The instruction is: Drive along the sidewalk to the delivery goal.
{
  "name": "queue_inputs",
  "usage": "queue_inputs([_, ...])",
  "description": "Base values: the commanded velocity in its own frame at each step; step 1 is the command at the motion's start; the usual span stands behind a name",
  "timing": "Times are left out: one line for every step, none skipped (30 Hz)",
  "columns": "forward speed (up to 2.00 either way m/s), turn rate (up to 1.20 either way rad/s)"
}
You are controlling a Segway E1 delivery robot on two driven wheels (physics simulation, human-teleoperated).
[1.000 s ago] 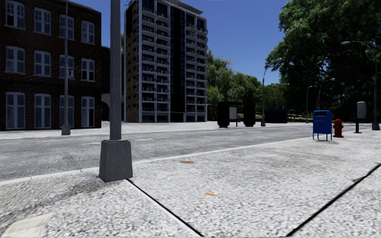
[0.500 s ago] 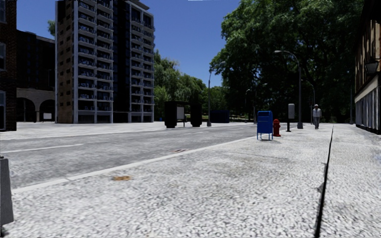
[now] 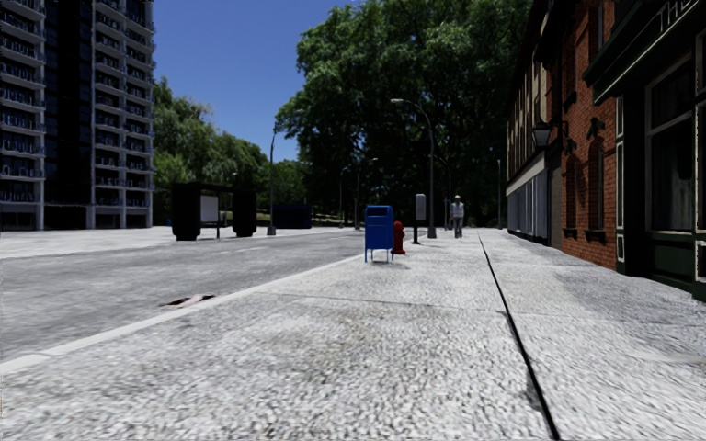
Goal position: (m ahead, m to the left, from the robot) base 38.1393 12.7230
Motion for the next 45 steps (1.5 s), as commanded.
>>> queue_inputs([2.00,-0.74])
queue_inputs([2.00,-0.74])
queue_inputs([2.00,-0.74])
queue_inputs([2.00,-0.74])
queue_inputs([2.00,-0.74])
queue_inputs([2.00,-0.74])
queue_inputs([2.00,-0.74])
queue_inputs([2.00,-0.74])
queue_inputs([2.00,-0.74])
queue_inputs([2.00,-0.74])
queue_inputs([2.00,-0.74])
queue_inputs([2.00,-0.74])
queue_inputs([2.00,-0.74])
queue_inputs([2.00,-0.74])
queue_inputs([2.00,-0.71])
queue_inputs([2.00,-0.69])
queue_inputs([2.00,-0.69])
queue_inputs([2.00,-0.69])
queue_inputs([2.00,-0.69])
queue_inputs([2.00,-0.69])
queue_inputs([2.00,-0.69])
queue_inputs([2.00,-0.69])
queue_inputs([2.00,-0.66])
queue_inputs([2.00,-0.16])
queue_inputs([2.00,0.00])
queue_inputs([2.00,0.00])
queue_inputs([2.00,0.00])
queue_inputs([2.00,0.00])
queue_inputs([2.00,0.00])
queue_inputs([2.00,0.00])
queue_inputs([2.00,0.00])
queue_inputs([2.00,0.00])
queue_inputs([2.00,0.00])
queue_inputs([2.00,0.00])
queue_inputs([2.00,0.00])
queue_inputs([2.00,0.00])
queue_inputs([2.00,0.00])
queue_inputs([2.00,0.00])
queue_inputs([2.00,0.00])
queue_inputs([2.00,0.00])
queue_inputs([2.00,0.00])
queue_inputs([2.00,0.00])
queue_inputs([2.00,0.00])
queue_inputs([2.00,0.00])
queue_inputs([2.00,0.00])
